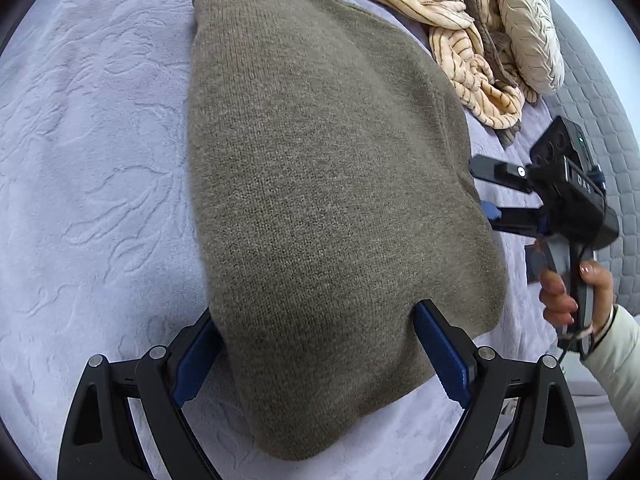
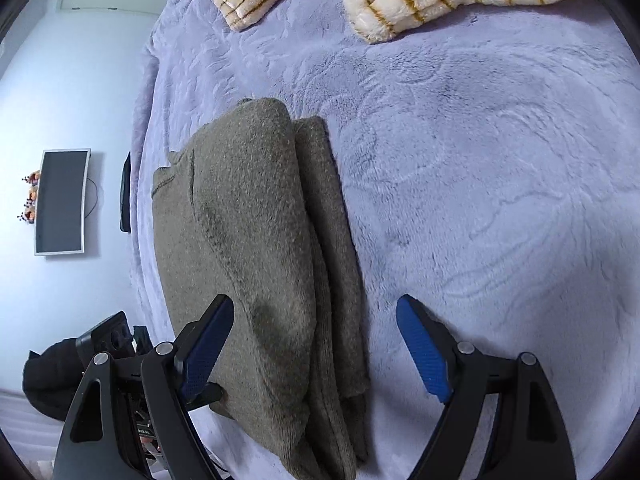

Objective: Fold small clothes

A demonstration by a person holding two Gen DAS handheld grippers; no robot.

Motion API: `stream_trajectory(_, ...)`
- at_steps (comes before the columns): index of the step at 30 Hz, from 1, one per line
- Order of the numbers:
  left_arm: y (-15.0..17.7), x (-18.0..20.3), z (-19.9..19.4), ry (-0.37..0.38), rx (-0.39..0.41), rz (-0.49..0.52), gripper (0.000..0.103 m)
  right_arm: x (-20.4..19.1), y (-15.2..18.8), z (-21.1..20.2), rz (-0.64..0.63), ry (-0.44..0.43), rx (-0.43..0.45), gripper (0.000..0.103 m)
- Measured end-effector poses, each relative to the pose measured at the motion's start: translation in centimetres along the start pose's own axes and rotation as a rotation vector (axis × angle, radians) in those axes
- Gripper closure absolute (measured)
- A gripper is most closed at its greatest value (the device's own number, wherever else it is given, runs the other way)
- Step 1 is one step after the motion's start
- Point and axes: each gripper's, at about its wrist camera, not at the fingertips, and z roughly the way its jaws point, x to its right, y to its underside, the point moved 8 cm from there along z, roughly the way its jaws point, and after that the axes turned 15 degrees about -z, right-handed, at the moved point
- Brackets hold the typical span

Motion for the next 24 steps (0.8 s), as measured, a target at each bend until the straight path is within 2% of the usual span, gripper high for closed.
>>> stream_trajectory(5, -0.4, 0.4, 1.2, 0.010, -0.012, 0.003, 0.010, -0.8, -1.8, 0.9, -0.034, -0.066, -0.010, 0.016)
stream_trajectory(9, -0.7, 0.8, 1.3, 0.011, -0.010, -0.007, 0.010, -3.9, -3.5, 1.4, -0.112, -0.142, -0.013, 0.015)
stream_trajectory(11, -0.8, 1.2, 0.8, 0.042, 0.000, -0.013, 0.010, -5.3, -4.0, 1.9, -0.170, -0.141, -0.035, 0.010)
stream_trajectory(13, -0.8, 1.2, 0.4, 0.066, 0.003, -0.020, 0.010, -5.6, -4.3, 2.9, -0.216, -0.116, -0.069, 0.009)
stream_trajectory(18, -0.9, 0.8, 1.6, 0.056, -0.008, -0.007, 0.010, -3.8, -5.0, 4.6, -0.150, -0.142, -0.072, 0.009)
stream_trajectory(21, -1.0, 1.1, 2.4, 0.018, -0.009, 0.022, 0.010, -3.4, -5.1, 5.0, -0.116, -0.157, -0.063, 0.010)
stream_trajectory(23, -1.0, 1.1, 2.5, -0.003, 0.007, 0.018, 0.011, -3.2, -5.0, 5.1, -0.095, -0.135, -0.068, 0.014)
stream_trajectory(24, -1.0, 1.1, 2.4, -0.011, 0.021, 0.015, 0.017, -3.0, -5.1, 5.2, -0.087, -0.107, -0.074, 0.028)
